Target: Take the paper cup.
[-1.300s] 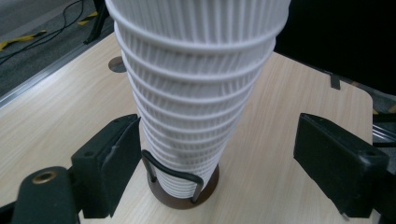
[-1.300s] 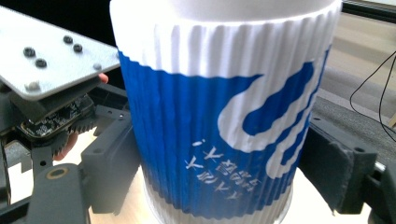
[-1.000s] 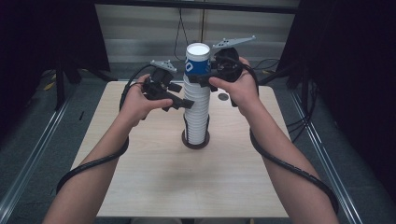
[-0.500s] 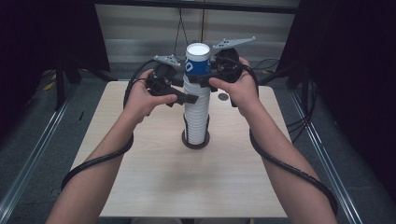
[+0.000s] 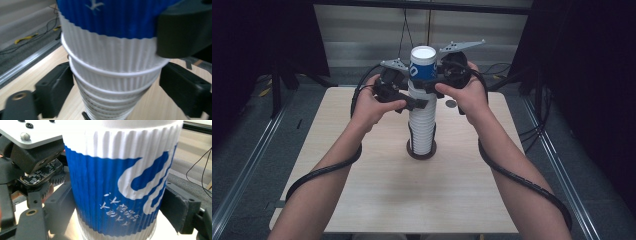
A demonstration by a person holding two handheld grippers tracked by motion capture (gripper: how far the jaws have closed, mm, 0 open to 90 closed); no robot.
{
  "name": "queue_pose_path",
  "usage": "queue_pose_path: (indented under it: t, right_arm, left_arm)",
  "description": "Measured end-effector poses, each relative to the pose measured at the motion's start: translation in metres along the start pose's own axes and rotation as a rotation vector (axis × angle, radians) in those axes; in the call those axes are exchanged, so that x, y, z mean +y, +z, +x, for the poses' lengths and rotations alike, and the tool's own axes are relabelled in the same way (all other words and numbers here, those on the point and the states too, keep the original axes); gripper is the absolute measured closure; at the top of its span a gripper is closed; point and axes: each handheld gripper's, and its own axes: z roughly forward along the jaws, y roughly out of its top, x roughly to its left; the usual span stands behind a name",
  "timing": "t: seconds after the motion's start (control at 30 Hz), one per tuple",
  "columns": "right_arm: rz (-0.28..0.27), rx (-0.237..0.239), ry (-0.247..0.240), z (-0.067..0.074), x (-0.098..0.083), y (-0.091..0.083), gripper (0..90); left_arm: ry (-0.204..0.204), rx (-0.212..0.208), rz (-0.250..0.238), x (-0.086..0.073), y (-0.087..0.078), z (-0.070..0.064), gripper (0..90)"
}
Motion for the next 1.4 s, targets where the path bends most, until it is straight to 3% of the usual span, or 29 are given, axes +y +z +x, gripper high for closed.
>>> queue_pose_path:
  t: [0.17, 0.3, 1.13, 1.3, 1.4]
  right_arm:
    - [0.004, -0.001, -0.004, 0.000, 0.000, -0.001, 18.8]
    - [0.001, -0.002, -0.001, 0.000, 0.000, -0.001, 18.9]
    - [-0.002, 0.005, 0.003, -0.001, 0.002, -0.005, 19.8]
    - [-0.034, 0.002, 0.009, -0.001, 0.005, -0.009, 21.3]
    - [-0.027, 0.000, 0.004, -0.001, 0.008, -0.011, 21.5]
  left_arm:
    - [-0.002, -0.011, -0.008, -0.002, 0.001, 0.001, 13.4]
    - [0.026, 0.006, -0.001, -0.002, 0.001, -0.001, 15.1]
    - [0.028, 0.011, -0.006, -0.003, 0.002, -0.003, 15.3]
    - [0.030, 0.010, -0.016, -0.003, 0.002, -0.003, 15.3]
    - [0.029, 0.012, -0.019, -0.003, 0.003, -0.003, 15.2]
